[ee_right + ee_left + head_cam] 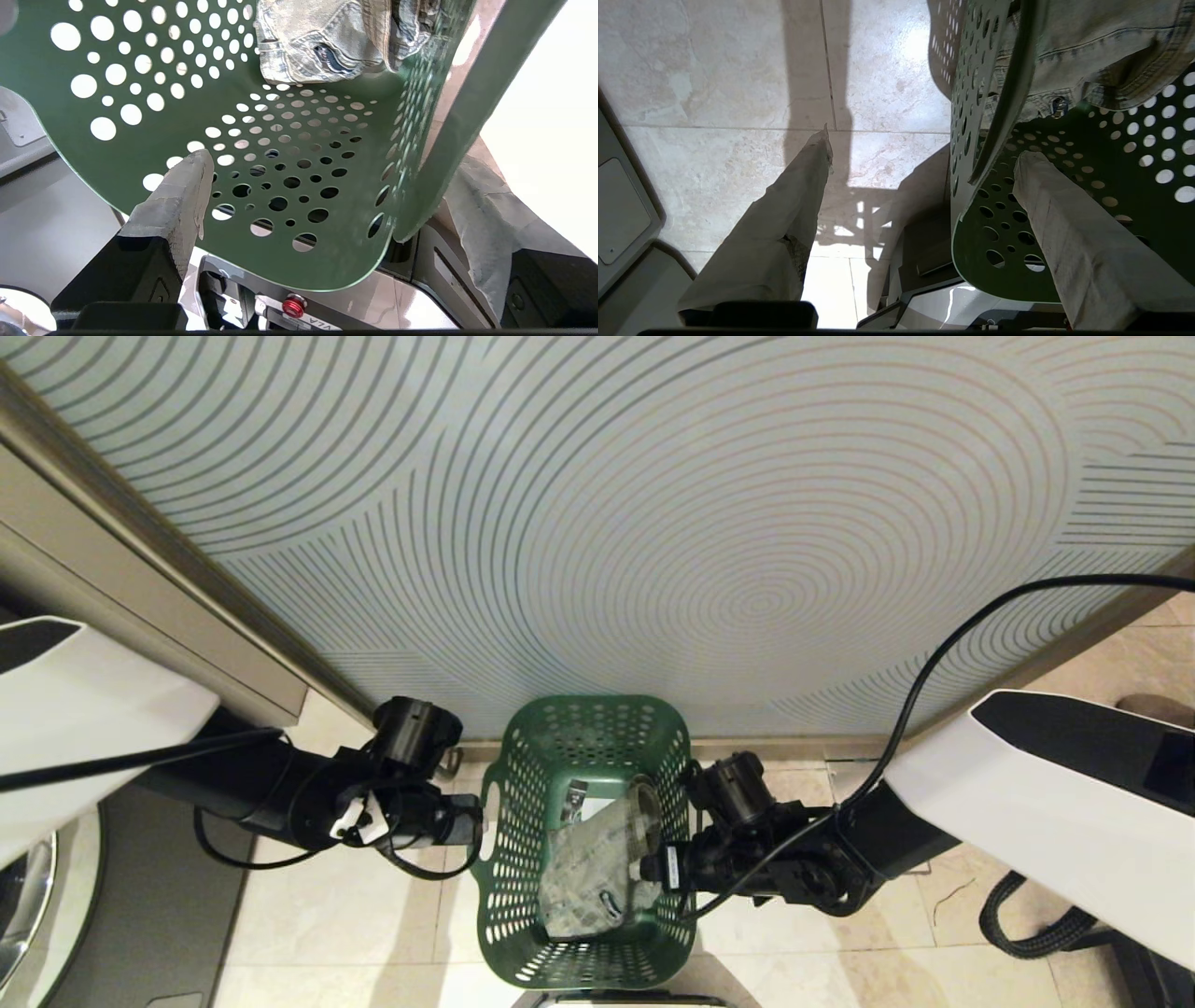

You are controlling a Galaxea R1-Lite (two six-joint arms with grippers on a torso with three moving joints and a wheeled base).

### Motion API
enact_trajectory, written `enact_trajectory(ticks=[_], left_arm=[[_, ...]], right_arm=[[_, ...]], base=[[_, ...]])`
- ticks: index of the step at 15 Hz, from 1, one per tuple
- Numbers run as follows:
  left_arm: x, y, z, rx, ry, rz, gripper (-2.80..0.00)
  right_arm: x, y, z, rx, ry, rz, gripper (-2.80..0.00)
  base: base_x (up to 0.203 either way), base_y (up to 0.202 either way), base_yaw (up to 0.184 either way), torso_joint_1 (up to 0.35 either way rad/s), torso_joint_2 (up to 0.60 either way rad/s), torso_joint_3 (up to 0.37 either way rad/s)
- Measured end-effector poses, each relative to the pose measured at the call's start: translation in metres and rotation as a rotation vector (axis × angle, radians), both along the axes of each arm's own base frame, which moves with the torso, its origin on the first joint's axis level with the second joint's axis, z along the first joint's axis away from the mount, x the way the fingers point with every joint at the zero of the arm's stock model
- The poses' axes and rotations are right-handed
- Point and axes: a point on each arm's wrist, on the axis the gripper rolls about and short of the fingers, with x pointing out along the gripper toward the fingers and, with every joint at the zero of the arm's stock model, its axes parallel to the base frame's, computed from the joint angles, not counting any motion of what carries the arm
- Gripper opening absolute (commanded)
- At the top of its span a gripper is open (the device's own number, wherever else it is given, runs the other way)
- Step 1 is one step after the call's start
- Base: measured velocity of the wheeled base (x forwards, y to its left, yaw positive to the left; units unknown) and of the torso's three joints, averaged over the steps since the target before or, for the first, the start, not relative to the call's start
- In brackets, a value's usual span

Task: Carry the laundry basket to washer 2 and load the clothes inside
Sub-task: Pick up the clothes basket and put it beside the washing machine

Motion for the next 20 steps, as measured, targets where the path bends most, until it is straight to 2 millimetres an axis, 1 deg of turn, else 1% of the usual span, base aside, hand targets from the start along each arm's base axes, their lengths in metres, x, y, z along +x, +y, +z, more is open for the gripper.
enact_trajectory(ticks=[5, 10, 13, 20], left_arm=[[0.0, -0.014, -0.019, -0.02, 0.045, 0.006, 0.0], [-0.004, -0.038, -0.036, -0.066, 0.054, -0.012, 0.0], [-0.006, -0.045, -0.04, -0.084, 0.062, -0.014, 0.0], [-0.002, -0.061, -0.051, -0.109, 0.034, -0.047, 0.0]], right_arm=[[-0.004, -0.002, -0.005, -0.005, 0.007, -0.001, 0.0], [-0.004, -0.003, -0.007, -0.008, 0.012, 0.0, 0.0], [-0.004, -0.003, -0.007, -0.009, 0.013, 0.0, 0.0], [-0.005, -0.004, -0.008, -0.012, 0.004, -0.008, 0.0]], base=[[0.0, 0.0, 0.0, 0.0, 0.0, 0.0], [0.0, 0.0, 0.0, 0.0, 0.0, 0.0], [0.0, 0.0, 0.0, 0.0, 0.0, 0.0], [0.0, 0.0, 0.0, 0.0, 0.0, 0.0]])
